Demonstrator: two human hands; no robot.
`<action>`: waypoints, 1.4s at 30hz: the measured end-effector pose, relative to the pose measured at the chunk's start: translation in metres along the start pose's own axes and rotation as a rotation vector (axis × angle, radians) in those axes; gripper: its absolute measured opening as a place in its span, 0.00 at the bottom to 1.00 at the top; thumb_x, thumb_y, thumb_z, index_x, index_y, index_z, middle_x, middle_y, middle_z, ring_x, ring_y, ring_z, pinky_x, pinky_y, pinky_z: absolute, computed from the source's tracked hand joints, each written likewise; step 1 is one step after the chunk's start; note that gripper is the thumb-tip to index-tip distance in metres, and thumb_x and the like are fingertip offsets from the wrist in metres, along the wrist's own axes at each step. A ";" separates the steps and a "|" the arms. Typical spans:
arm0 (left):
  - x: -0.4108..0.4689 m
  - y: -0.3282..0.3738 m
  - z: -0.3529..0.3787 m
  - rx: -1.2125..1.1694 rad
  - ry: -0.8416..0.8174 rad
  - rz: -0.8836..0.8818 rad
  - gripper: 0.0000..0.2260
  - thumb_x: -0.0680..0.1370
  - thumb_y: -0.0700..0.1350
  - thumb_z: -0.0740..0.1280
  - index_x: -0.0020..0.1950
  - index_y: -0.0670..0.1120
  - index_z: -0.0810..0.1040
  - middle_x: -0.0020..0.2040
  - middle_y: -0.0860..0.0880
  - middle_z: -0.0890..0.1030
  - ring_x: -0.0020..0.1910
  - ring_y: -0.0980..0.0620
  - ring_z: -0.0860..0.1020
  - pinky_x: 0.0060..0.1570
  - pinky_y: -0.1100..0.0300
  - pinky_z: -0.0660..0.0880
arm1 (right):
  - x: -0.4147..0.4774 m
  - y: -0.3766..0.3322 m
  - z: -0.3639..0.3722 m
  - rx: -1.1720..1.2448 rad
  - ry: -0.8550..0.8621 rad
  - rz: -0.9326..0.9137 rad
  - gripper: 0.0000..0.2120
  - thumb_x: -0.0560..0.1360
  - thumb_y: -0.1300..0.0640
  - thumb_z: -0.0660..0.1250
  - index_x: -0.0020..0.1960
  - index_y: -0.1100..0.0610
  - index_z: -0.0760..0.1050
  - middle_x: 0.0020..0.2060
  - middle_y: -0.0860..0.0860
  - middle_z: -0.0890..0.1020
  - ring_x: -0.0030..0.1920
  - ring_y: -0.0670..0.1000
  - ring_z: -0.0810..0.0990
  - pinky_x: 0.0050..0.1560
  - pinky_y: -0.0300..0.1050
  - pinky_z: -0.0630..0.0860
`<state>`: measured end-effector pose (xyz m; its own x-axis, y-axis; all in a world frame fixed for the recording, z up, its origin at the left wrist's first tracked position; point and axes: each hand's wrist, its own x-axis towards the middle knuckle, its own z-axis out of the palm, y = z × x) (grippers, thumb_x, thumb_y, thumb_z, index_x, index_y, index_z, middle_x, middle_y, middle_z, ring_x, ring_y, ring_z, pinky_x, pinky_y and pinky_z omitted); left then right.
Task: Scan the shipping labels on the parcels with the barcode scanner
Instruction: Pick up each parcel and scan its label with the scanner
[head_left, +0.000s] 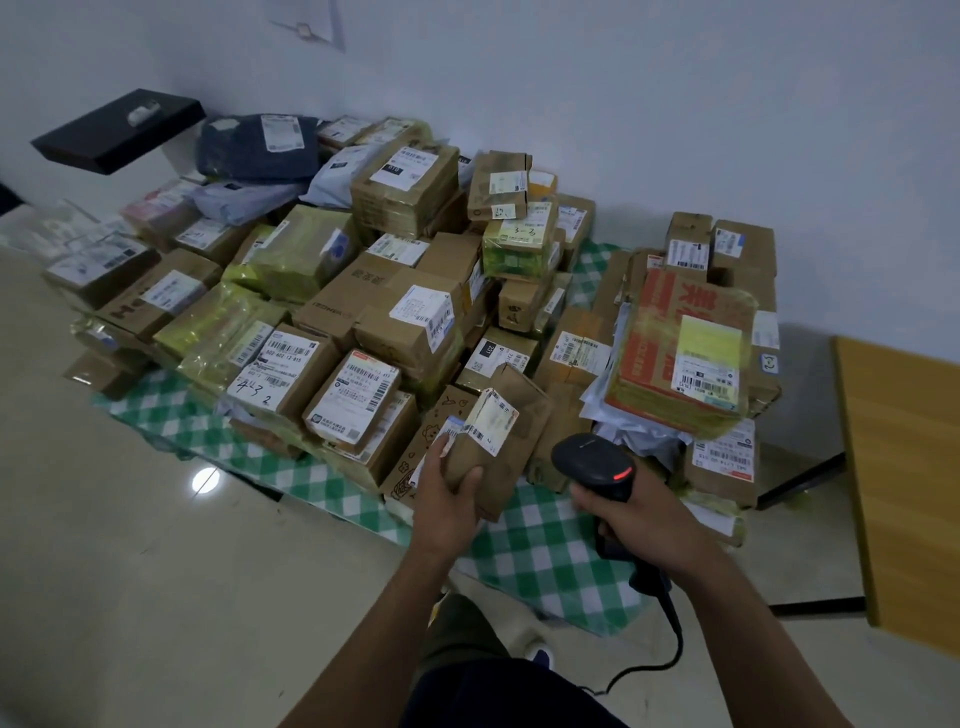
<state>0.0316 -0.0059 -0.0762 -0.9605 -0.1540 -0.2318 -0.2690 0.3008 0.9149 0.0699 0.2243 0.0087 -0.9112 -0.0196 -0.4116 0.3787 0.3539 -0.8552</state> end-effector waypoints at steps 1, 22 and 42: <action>-0.003 0.004 -0.007 -0.049 -0.011 0.005 0.27 0.81 0.46 0.71 0.79 0.51 0.68 0.71 0.50 0.74 0.67 0.51 0.75 0.60 0.56 0.80 | -0.001 -0.003 -0.002 0.002 0.007 -0.015 0.15 0.81 0.54 0.71 0.60 0.37 0.72 0.43 0.56 0.84 0.36 0.50 0.81 0.41 0.47 0.78; 0.033 0.061 -0.056 0.149 -0.039 0.394 0.12 0.83 0.54 0.65 0.67 0.56 0.78 0.60 0.57 0.80 0.58 0.65 0.76 0.52 0.64 0.76 | -0.004 -0.044 -0.008 -0.120 0.003 -0.172 0.26 0.78 0.49 0.74 0.70 0.37 0.65 0.61 0.36 0.79 0.54 0.34 0.79 0.52 0.32 0.75; 0.104 0.141 -0.093 0.325 -0.389 0.614 0.19 0.81 0.37 0.70 0.72 0.40 0.77 0.47 0.66 0.80 0.52 0.65 0.79 0.54 0.72 0.72 | -0.005 -0.073 -0.016 -0.191 -0.096 -0.261 0.25 0.77 0.50 0.76 0.65 0.33 0.68 0.59 0.35 0.80 0.56 0.32 0.80 0.56 0.31 0.74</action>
<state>-0.0993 -0.0675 0.0595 -0.8834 0.4504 0.1293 0.3670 0.4936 0.7885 0.0441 0.2134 0.0780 -0.9505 -0.2177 -0.2218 0.0886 0.4942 -0.8648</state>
